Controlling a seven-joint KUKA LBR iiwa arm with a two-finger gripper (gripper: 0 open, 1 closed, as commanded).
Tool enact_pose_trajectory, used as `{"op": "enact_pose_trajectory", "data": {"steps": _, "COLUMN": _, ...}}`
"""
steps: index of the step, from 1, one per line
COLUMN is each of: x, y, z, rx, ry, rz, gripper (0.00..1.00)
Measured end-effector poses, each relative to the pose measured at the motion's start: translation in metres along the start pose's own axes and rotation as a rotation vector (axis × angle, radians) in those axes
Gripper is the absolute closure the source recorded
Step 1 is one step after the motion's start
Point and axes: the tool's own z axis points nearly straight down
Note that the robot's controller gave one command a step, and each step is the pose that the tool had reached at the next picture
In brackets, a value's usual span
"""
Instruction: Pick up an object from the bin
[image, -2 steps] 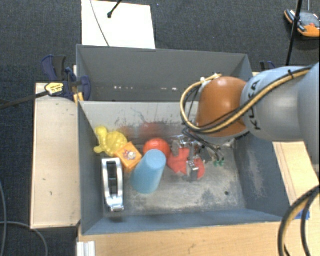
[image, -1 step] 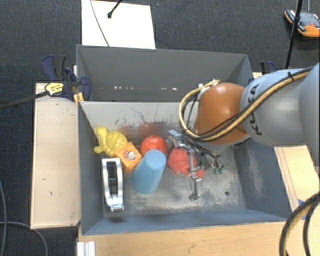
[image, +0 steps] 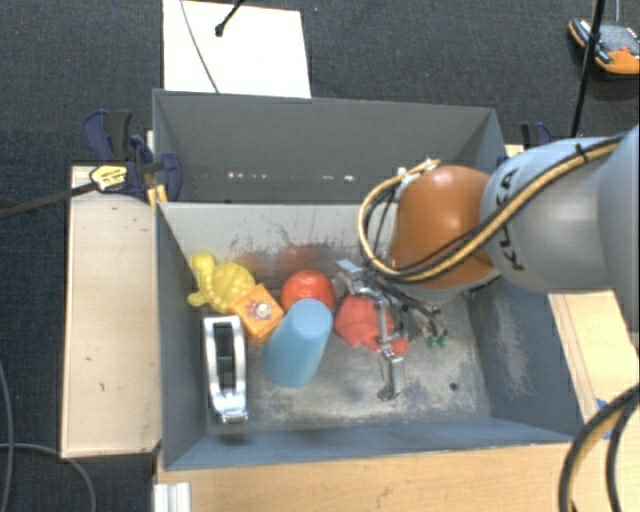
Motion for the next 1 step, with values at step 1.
{"op": "enact_pose_trajectory", "data": {"steps": 1, "x": -0.0117, "y": -0.0019, "z": 0.0106, "rx": 0.000, "ry": -0.003, "rz": 0.038, "gripper": 0.00}}
